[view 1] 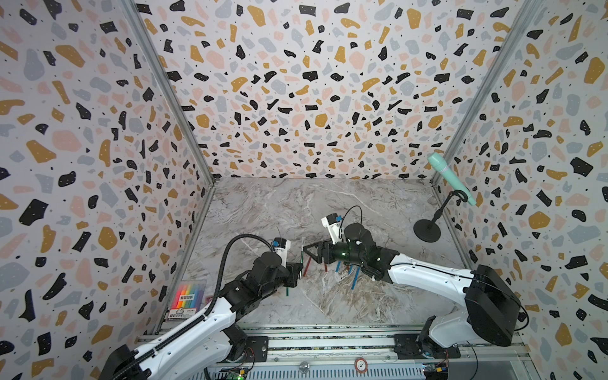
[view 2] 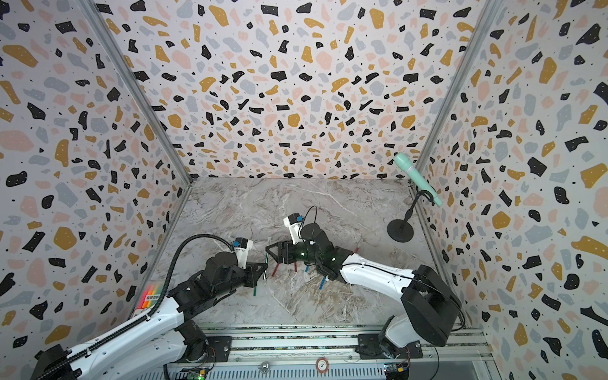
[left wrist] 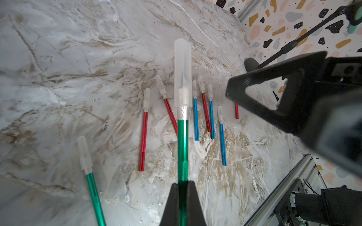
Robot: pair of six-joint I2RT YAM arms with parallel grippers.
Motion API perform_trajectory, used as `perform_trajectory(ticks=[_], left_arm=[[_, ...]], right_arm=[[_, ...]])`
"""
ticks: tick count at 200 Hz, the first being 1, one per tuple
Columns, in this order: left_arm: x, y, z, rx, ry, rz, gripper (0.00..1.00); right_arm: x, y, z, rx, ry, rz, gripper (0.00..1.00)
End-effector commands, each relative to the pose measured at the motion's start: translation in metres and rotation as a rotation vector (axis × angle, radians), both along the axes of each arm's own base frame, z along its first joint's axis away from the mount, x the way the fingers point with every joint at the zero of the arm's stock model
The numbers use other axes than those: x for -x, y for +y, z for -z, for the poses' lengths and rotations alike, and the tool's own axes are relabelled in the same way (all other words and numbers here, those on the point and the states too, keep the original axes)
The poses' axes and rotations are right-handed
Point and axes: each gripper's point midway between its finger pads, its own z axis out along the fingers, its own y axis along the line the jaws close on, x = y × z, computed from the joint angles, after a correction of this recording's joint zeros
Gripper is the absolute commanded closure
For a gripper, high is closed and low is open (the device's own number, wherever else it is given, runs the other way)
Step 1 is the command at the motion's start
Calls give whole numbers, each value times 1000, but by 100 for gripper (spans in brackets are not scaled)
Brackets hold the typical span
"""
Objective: Remove protective caps from carving knives
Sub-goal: Pick up the carving knife from the center of the board, then remove the protective sleeve from the carving knife.
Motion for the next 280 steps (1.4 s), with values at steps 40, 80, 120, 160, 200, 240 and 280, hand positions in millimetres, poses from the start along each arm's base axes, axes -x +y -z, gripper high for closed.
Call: perform_trajectory(ticks=[40,80,120,160,200,240,280], left_arm=[[4,-14,-10,50,-26,37,100],[7,-18,-5,41,-20,49,100],[8,-18,3,14,-13,50,100],[7,-18,4,14,-15,43,100],[6,-20,2,11,-17,50,100],[9,-18,11,-10,-4,51,100],[9,-13,19,-39,5,38,100]], right_arm=[[-25,7,12,43,-50,48,28],[-26,13,9,17,-53,26,33],[-21,16,-1,-13,-61,-3,46],[-20,15,-2,-15,-56,0,56],[-23,12,2,3,-41,24,70],[-26,13,1,14,-32,33,83],[-26,12,-2,7,-22,38,99]])
